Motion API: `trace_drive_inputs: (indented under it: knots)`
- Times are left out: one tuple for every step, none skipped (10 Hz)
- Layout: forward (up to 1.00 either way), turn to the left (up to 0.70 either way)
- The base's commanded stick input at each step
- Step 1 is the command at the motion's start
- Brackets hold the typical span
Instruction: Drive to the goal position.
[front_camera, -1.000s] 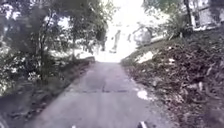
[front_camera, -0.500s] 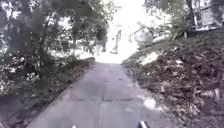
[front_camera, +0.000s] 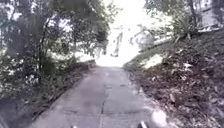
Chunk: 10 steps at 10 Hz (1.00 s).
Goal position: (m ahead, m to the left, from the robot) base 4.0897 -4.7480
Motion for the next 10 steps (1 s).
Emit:
trace_drive_inputs:
  knots:
    - [0.50, 0.00]
    - [0.50, 0.00]
    - [0.50, 0.00]
    - [0.50, 0.00]
    - [0.50, 0.00]
    - [0.50, 0.00]
    - [0.50, 0.00]
    - [0.50, 0.00]
    - [0.50, 0.00]
    - [0.50, 0.00]
